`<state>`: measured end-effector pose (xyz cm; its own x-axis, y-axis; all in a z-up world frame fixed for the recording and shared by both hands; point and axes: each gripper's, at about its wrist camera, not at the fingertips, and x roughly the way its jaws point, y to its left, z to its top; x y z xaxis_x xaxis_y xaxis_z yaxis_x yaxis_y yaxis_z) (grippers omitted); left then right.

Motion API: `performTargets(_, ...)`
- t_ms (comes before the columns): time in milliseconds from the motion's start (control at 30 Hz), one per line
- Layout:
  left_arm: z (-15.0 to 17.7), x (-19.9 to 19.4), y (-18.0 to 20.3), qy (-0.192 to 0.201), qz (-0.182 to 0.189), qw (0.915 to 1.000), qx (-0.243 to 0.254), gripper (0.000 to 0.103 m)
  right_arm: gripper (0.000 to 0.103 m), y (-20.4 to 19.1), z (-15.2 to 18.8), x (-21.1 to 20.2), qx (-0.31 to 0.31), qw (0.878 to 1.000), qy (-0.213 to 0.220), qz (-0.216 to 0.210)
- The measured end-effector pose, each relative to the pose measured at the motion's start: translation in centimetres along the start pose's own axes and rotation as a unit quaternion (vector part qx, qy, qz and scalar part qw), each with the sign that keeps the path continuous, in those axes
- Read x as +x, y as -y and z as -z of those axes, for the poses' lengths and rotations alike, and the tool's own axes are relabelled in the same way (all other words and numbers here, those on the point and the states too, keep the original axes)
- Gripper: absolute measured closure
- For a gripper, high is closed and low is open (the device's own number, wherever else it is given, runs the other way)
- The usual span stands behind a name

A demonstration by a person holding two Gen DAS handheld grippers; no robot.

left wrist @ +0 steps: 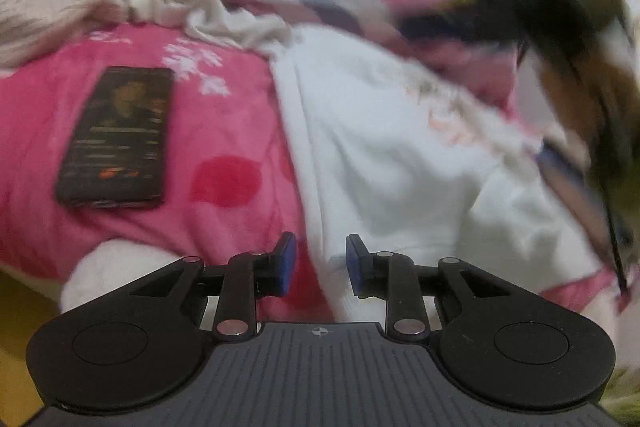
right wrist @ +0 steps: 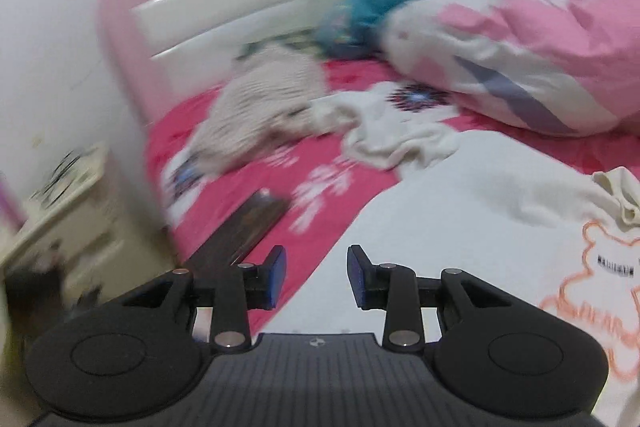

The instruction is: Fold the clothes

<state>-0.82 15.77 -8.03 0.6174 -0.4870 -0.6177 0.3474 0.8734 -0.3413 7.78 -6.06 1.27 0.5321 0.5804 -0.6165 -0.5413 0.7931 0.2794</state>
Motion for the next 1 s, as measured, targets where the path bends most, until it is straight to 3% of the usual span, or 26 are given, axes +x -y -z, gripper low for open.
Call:
performTargets(200, 0.7, 1.2, -0.3, -0.016, 0.0, 0.9999, 0.005, 0.077, 0.072, 3.4, -5.2, 11.7, 0.076, 0.992, -0.073, 0.074)
performTargets(433, 0.8, 1.6, -0.8, -0.015, 0.009, 0.9996, -0.02, 0.078, 0.082, 6.5, -5.4, 18.4, 0.135, 0.977, -0.134, 0.092)
performTargets(567, 1.0, 1.8, -0.9, -0.013, 0.012, 0.9994, -0.028, 0.085, 0.095, 6.3, -5.3, 18.9, 0.112, 0.979, -0.14, 0.093)
performTargets(600, 1.0, 1.8, -1.0, -0.013, 0.013, 0.9994, -0.031, 0.091, 0.097, 6.3, -5.3, 18.7, 0.111, 0.98, -0.137, 0.091)
performTargets(767, 1.1, 1.1, -1.9, 0.002, 0.045, 0.9965, -0.071, 0.098, 0.098, 6.5, -6.2, 15.8, 0.137, 0.984, -0.096, 0.069)
performTargets(900, 0.6, 0.3, -3.2, 0.021, 0.104, 0.9864, -0.125, 0.099, 0.098, 7.1, -7.3, 12.7, 0.17, 0.983, -0.057, 0.038)
performTargets(1000, 0.6, -0.2, -4.1, 0.031, 0.151, 0.9744, -0.164, 0.099, 0.102, 7.5, -8.3, 11.1, 0.195, 0.98, -0.026, 0.0)
